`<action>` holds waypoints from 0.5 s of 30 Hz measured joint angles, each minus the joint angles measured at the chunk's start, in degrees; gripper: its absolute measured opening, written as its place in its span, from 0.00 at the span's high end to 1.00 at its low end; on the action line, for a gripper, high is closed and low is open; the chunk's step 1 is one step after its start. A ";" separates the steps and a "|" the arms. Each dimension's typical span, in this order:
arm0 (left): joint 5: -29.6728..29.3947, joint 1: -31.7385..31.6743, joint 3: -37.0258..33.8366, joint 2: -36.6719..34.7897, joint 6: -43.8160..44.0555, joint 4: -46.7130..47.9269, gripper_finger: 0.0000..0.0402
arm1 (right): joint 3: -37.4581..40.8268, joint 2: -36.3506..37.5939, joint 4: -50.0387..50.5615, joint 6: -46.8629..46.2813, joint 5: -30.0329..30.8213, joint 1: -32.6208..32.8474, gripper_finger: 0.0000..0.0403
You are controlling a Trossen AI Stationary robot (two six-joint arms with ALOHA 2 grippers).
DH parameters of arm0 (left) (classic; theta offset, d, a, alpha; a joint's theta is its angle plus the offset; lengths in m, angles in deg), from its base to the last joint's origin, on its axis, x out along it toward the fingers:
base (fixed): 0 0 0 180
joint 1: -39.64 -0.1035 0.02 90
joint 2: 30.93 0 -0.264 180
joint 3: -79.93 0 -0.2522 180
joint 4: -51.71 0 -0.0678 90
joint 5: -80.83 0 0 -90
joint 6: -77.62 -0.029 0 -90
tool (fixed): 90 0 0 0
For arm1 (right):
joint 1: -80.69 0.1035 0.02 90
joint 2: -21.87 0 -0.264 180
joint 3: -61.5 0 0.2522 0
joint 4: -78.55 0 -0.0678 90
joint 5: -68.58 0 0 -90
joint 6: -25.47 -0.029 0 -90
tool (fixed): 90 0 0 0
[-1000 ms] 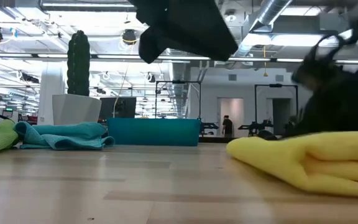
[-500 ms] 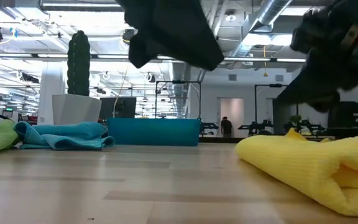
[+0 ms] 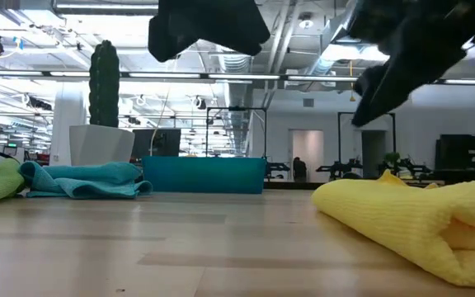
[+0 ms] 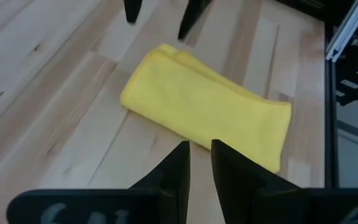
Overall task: Fold microfiber towels
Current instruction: Put the yellow towel into the blue bin
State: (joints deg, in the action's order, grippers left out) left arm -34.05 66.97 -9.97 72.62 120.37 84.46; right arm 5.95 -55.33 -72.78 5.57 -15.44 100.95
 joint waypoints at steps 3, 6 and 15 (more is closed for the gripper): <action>0.02 0.12 0.00 0.04 1.31 0.72 0.86 | -0.56 -5.15 0.06 -1.33 -1.02 -0.67 0.29; -0.42 0.56 0.00 0.07 2.85 2.29 0.86 | -1.00 -10.22 -1.18 -1.53 -2.31 -0.92 0.27; -1.97 1.73 -0.02 -0.83 7.21 7.97 0.86 | -1.89 -20.66 0.30 -4.74 -3.30 -0.40 0.28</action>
State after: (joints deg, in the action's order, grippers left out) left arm -36.02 68.69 -9.99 71.79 127.57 92.43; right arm 4.06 -76.00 -72.48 0.83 -18.74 100.55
